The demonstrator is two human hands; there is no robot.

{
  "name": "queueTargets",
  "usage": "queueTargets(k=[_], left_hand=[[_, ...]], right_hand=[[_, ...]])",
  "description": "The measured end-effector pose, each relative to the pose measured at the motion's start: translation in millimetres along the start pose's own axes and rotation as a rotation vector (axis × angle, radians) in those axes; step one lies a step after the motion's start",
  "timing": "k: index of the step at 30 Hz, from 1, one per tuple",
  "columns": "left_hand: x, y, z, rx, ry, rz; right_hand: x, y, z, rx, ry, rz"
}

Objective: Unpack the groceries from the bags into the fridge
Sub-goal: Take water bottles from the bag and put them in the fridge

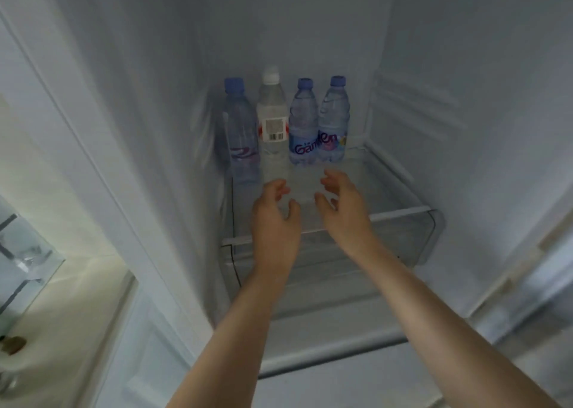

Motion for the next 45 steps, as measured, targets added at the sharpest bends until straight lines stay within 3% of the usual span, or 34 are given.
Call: queueTargets(k=[8,15,25,33,45], left_hand=[[-1.0,-109.2,-0.7,0.087,0.022,-0.305],[19.7,-219.2,-5.9,0.109,-0.045,-0.608],[42.9,-387.7,-8.1,0.166,0.075,-1.140],[59.8,-533.2,40.1,0.055,0.043,-1.320],[118.6,-705.1,109.1,0.224,0.092,-1.619]], right_hand=[[-50.2,-141.4,11.6,-0.025,-0.134,0.237],[-84.4,-288.4,30.5,0.300,-0.203,0.305],[-148.2,-484.0,31.5,0.727,-0.279,0.449],[-217.4,-648.9,13.3,0.912,-0.313,0.589],[-311.3,-814.2,9.9,1.133,-0.278,0.774]])
Point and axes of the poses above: each hand's wrist, its own y-axis towards the middle knuckle, its own x-axis out of the palm, z = x × y, the point moved 2 cm from there along y, towards the middle knuckle, and after that the axes turned 2 degrees about -z, right-handed, at the moved point
